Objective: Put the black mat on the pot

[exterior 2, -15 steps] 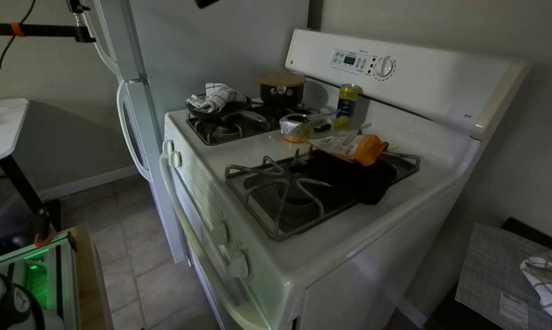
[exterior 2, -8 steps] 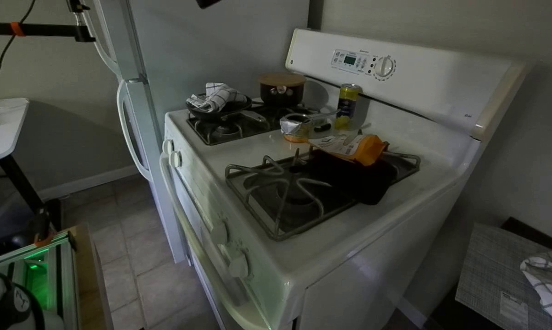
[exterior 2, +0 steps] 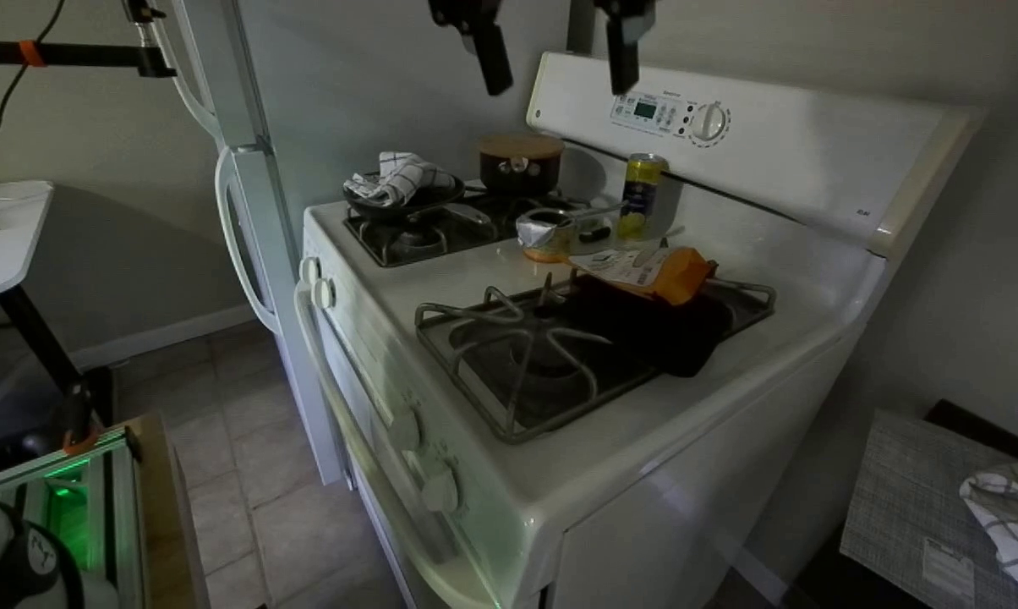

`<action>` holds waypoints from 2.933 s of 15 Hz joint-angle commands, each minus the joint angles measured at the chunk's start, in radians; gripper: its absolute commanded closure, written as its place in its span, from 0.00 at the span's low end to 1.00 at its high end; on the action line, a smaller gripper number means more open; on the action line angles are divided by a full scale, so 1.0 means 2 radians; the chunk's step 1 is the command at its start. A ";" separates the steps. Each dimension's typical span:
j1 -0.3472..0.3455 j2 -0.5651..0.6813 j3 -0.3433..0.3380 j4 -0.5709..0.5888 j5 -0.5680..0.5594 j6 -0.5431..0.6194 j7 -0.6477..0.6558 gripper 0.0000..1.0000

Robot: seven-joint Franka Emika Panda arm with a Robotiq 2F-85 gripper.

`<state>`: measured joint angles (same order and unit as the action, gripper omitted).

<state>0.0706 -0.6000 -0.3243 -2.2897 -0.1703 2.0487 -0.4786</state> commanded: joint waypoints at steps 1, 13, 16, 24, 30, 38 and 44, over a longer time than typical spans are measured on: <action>0.037 0.132 -0.058 0.072 0.058 0.005 -0.037 0.00; -0.014 0.272 -0.092 0.145 0.221 -0.065 -0.227 0.00; -0.094 0.350 -0.063 0.196 0.308 -0.125 -0.301 0.00; -0.157 0.365 -0.004 0.199 0.308 -0.123 -0.291 0.00; -0.211 0.466 0.029 0.280 0.389 -0.166 -0.360 0.00; -0.253 0.569 0.085 0.381 0.425 -0.198 -0.375 0.00; -0.258 0.606 0.101 0.413 0.435 -0.186 -0.355 0.00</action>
<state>-0.4207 0.5663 -0.1427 -1.5181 0.6810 1.6940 -1.2169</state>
